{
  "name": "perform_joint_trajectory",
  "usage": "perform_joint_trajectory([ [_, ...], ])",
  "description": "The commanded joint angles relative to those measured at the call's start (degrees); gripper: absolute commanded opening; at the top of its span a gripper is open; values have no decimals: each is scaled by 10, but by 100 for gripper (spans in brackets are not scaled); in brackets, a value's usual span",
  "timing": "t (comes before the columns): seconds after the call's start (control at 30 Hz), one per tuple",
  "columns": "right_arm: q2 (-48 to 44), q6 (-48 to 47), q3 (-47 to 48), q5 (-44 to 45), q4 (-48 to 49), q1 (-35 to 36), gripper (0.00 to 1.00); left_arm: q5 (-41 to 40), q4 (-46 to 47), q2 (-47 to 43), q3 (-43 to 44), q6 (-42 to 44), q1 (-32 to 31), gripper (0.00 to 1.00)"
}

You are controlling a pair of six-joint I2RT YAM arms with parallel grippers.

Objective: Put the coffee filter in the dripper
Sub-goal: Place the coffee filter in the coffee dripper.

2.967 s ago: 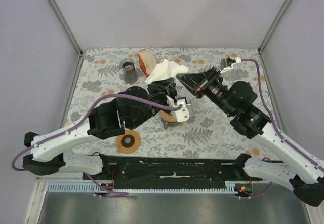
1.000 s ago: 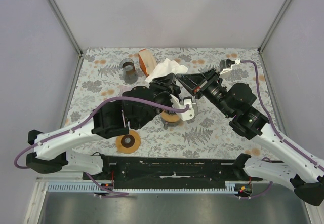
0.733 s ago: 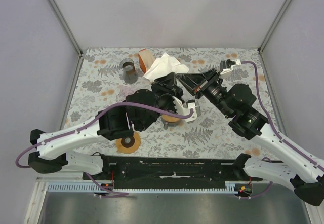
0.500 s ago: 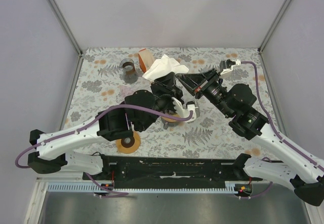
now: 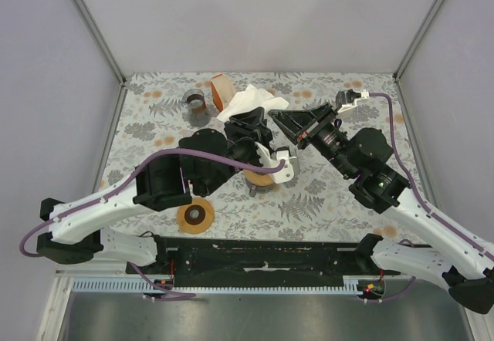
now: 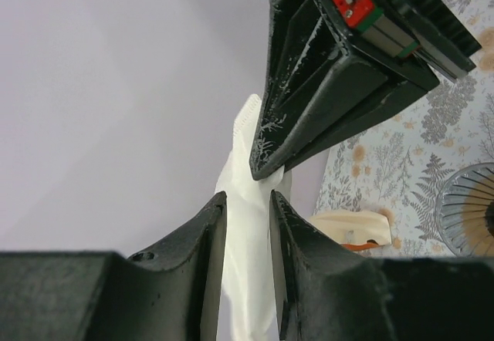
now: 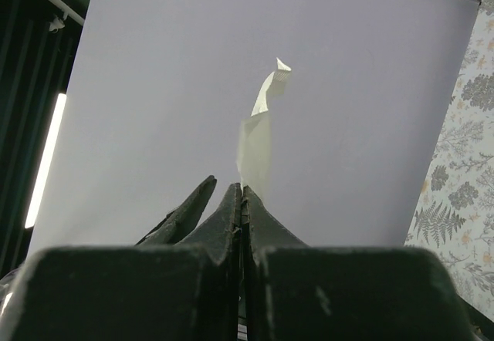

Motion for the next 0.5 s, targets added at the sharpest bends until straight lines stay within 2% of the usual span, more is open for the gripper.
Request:
perform_joint_trajectory([
  [0.0,-9,0,4,5,7,2,0,-1,-30,-1,20,-17,-4,36],
  [0.1,-5,-1,8,0,6,4,0,-14,-31,6,21,1,-4,35],
  [0.2,-4,-1,7,1,5,7,0,-32,-22,15,21,17,-4,29],
  [0.3,-7,-3,6,3,2,7,0,-44,-15,18,20,21,-3,19],
  [0.4,-10,-5,4,7,1,7,0,-46,-3,16,16,18,-3,2],
  [0.47,-9,-10,5,8,5,7,0,-49,-2,14,15,12,-4,2],
])
